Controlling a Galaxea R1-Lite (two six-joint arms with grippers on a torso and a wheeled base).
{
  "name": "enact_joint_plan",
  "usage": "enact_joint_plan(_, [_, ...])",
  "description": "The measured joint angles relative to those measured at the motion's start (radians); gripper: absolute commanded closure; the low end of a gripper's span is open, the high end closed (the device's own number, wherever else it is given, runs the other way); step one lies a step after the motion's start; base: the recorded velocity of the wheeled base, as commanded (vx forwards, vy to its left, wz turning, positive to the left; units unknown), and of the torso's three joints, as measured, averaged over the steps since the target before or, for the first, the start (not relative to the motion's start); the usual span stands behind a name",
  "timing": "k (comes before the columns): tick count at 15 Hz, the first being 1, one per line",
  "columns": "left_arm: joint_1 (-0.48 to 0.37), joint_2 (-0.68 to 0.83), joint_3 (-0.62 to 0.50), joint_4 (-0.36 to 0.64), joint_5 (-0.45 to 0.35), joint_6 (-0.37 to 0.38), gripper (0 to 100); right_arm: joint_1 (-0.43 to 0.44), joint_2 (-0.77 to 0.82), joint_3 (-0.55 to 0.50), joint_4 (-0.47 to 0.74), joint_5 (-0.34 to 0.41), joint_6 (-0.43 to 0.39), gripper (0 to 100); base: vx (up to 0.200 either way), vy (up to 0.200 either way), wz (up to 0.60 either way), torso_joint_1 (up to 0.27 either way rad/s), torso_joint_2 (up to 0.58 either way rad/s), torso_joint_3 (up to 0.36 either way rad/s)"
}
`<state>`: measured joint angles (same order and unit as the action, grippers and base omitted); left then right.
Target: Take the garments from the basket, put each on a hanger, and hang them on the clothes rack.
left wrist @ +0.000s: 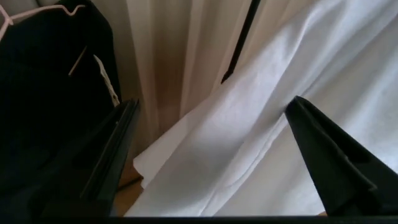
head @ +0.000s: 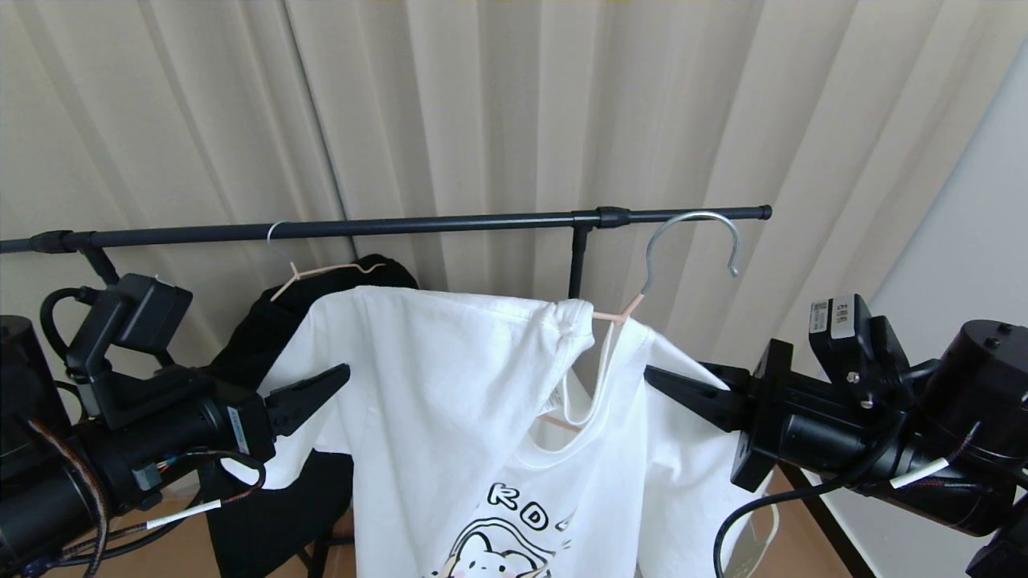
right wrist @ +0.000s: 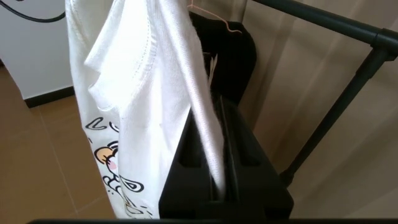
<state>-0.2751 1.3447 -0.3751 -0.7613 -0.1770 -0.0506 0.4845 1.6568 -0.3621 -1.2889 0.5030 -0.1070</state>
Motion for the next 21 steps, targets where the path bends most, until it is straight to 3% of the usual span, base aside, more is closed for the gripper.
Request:
enact_joint_plan(8, [0.056,-0.010,0.036,-0.001,0.008,-0.010,100,-0.025,-0.003,-0.008,0.001,0.003,0.000,100,0.000,0.000,0.00,0.000,0.00,0.000])
enact_joint_plan(12, [0.103,-0.018,0.051,-0.001,0.009,-0.053,100,-0.057,-0.003,-0.009,0.000,0.025,0.001,100,0.000,0.000,0.00,0.000,0.00,0.000])
enact_joint_plan(21, [0.128,-0.020,0.080,-0.001,0.009,-0.061,100,-0.155,-0.008,-0.009,-0.002,0.112,0.001,100,0.000,0.000,0.00,0.000,0.00,0.000])
